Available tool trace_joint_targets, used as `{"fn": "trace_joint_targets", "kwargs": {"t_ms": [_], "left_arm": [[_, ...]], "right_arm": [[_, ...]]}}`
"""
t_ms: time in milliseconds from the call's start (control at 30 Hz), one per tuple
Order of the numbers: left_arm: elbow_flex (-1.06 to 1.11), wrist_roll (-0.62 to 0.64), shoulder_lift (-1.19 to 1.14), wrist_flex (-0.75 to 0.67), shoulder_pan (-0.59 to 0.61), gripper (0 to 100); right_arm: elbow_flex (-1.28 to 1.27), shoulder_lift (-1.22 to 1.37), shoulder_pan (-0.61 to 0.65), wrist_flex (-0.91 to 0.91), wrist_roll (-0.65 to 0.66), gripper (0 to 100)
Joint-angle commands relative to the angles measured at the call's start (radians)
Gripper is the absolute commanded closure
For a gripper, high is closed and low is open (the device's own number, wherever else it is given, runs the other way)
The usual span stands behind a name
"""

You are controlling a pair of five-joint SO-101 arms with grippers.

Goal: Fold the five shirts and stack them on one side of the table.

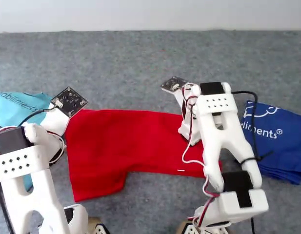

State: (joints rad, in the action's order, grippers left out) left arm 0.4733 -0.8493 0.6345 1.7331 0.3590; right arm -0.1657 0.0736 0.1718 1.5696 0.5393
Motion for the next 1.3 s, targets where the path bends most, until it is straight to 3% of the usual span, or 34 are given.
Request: {"fn": "trace_joint_targets", "kwargs": {"t_ms": [0, 133, 500, 700, 767, 933, 1133, 1267], "left_arm": [[-0.001, 0.015, 0.023, 0.017, 0.008, 98], [0.028, 0.078, 0.025, 0.017, 0.008, 98], [0.076, 0.083, 0.023, -0.117, 0.008, 98], [0.081, 0.084, 0.023, -0.115, 0.008, 98], [0.081, 0.084, 0.023, -0.115, 0.008, 98], [0.097, 0.084, 0.021, -0.121, 0.006, 98], [0.193, 0.084, 0.021, -0.173, 0.008, 98], [0.211, 0.084, 0.021, -0.19, 0.008, 98]], "right_arm": [[-0.012, 0.062, 0.012, 0.001, -0.075, 98.3], [-0.071, 0.139, 0.016, 0.058, -0.103, 98.3], [-0.094, 0.059, 0.008, 0.147, -0.107, 98.4], [-0.092, -0.105, -0.082, -0.096, -0.152, 97.7], [-0.081, -0.105, -0.13, -0.186, -0.187, 94.0], [-0.029, 0.004, -0.182, -0.312, -0.262, 72.4], [0.178, 0.18, -0.18, -0.309, -0.285, 81.3], [0.318, 0.291, -0.174, -0.209, -0.292, 83.1]]}}
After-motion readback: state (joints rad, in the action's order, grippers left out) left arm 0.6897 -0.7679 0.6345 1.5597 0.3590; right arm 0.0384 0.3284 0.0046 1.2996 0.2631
